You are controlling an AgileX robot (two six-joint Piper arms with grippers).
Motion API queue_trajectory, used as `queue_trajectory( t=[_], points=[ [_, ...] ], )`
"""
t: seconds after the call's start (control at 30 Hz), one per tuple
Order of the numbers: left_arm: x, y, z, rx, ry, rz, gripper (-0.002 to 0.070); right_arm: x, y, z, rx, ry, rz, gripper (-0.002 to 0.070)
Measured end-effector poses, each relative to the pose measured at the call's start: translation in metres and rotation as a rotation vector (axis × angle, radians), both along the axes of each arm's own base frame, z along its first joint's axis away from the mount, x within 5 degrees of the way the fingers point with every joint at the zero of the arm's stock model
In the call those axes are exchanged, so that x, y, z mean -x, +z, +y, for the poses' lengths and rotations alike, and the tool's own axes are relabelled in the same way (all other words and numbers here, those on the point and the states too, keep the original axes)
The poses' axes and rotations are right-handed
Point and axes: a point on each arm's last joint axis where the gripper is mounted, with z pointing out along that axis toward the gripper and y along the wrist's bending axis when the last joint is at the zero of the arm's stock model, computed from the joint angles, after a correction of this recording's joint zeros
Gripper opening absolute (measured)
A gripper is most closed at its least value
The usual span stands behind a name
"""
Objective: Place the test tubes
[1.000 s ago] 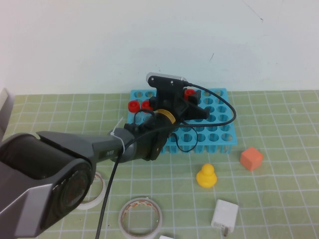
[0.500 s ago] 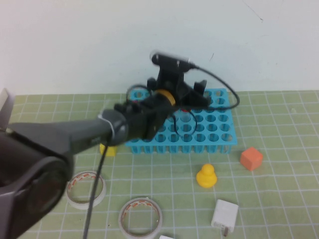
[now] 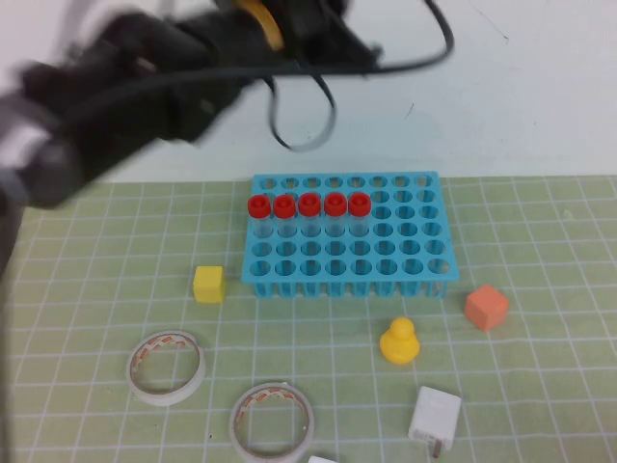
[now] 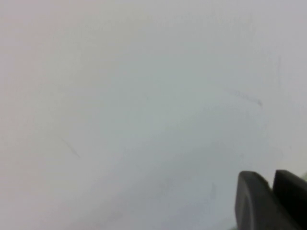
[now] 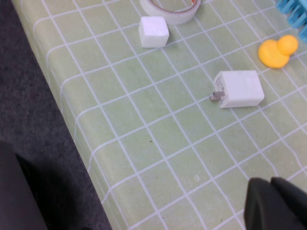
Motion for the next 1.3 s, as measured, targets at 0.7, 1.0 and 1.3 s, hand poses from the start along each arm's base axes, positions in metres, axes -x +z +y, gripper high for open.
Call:
queue_trajectory(
  t=[0.7,1.0,1.3],
  points=[
    [0.231,0.086,0.137,0.04,0.049,-0.29,0.0,0.0,0.0,0.0,0.0,0.0,0.0,-0.0001],
    [0.289,0.007,0.174,-0.021,0.083,-0.235,0.0,0.0,0.0,0.0,0.0,0.0,0.0,-0.0001],
    [0.313,-0.068,0.189,-0.022,0.089,-0.184,0.0,0.0,0.0,0.0,0.0,0.0,0.0,-0.0001]
  ],
)
